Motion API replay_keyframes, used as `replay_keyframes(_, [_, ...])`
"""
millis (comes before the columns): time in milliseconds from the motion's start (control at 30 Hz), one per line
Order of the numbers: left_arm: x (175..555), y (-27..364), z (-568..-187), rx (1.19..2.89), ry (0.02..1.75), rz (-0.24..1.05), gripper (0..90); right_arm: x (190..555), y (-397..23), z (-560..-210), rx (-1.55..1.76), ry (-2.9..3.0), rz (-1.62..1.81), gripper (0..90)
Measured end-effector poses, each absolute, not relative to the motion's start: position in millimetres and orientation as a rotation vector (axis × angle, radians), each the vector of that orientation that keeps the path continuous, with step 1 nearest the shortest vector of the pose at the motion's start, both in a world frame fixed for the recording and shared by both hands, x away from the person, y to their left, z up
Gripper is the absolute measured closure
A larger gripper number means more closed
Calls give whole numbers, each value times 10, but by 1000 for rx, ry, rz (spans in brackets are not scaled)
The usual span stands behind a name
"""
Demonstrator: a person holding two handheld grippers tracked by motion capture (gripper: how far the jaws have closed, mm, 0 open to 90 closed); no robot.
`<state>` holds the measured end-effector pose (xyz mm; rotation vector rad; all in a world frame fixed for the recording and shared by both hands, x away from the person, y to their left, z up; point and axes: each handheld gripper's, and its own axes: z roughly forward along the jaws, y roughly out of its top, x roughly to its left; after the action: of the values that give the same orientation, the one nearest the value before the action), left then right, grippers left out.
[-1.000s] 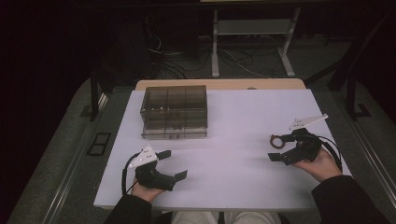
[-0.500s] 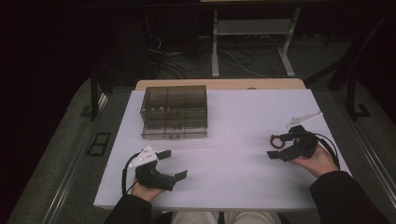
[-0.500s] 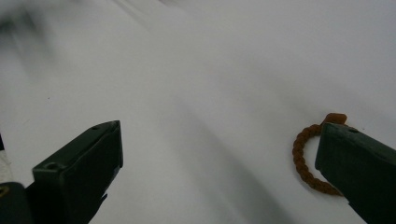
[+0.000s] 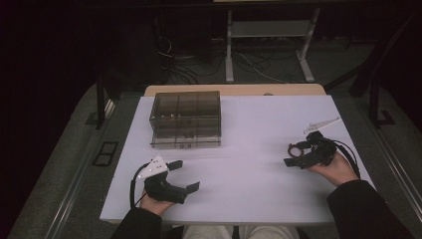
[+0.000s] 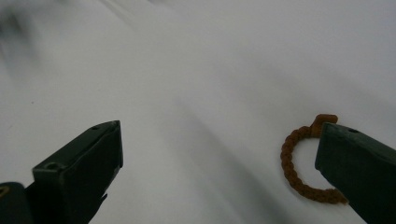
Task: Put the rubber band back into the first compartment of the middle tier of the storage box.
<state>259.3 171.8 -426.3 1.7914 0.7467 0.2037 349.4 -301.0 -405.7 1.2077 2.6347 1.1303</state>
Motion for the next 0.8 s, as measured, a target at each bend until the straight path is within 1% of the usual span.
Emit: replay_keyframes(800, [2594,1718,-4264,1797,742,204,0,3705,-2989,-4282,1200,2657,1089,3])
